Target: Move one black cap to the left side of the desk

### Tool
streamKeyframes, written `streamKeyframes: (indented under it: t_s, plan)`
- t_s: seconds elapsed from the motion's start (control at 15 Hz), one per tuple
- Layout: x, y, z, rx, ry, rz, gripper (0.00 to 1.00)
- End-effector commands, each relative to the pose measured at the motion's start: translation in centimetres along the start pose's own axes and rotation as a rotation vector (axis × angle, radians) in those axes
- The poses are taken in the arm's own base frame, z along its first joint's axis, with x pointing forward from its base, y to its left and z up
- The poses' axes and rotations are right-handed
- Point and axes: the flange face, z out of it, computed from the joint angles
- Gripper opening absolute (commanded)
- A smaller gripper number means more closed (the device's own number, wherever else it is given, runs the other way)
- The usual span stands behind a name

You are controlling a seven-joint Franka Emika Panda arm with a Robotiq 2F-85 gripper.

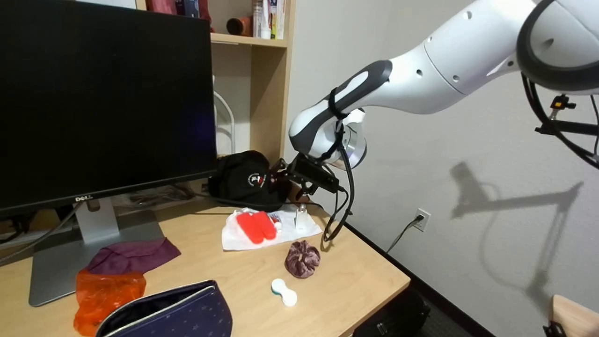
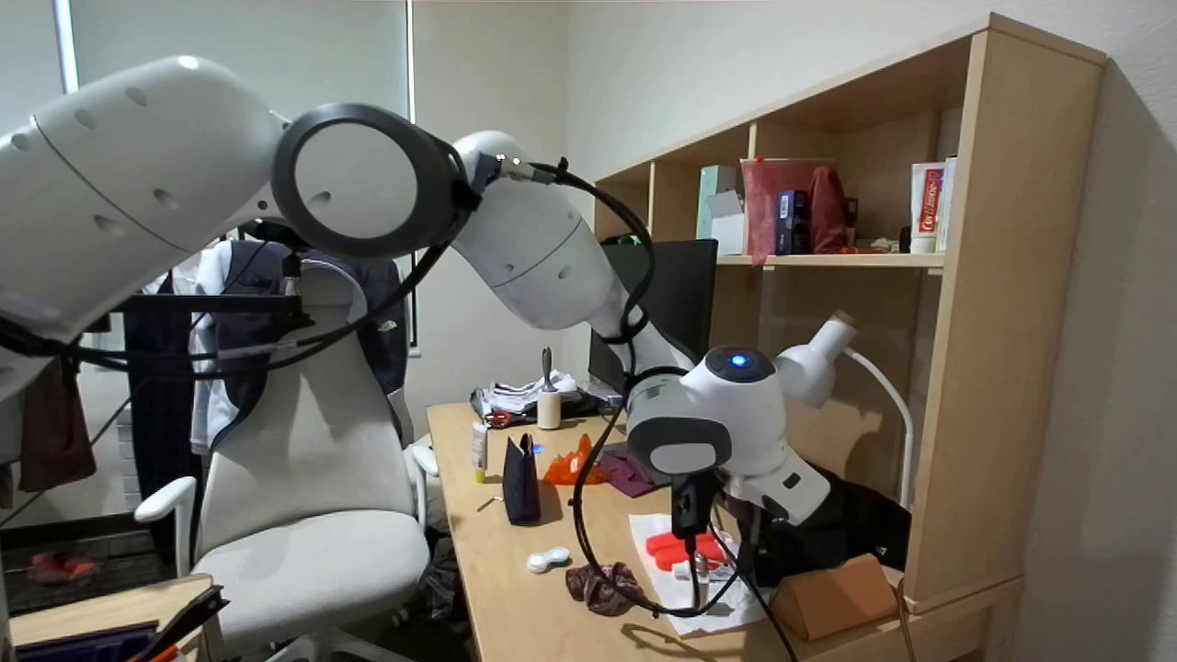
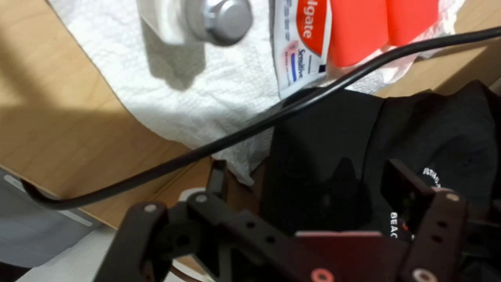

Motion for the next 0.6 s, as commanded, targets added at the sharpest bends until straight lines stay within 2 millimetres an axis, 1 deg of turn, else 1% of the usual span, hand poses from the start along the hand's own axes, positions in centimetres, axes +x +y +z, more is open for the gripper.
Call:
streamKeyframes:
  t_s: [0.0,0.27,0.33,0.4,0.47,0.53]
  plan:
    - [0.48,0.12,0.53,0.039,0.009,-0.018,1.00]
    - [0.62,0.21,0.85,0.028,0.023,-0.046,1.00]
    - [0.62,0.06,0.86,0.020,0.032,-0.066,0.75]
    - [0.63,-0.09,0.85,0.015,0.041,-0.083,0.74]
    - [0.59,-0.30,0.81,0.012,0.050,-0.103,0.68]
    - [0.52,-0.55,0.74,0.014,0.062,-0.122,0.60]
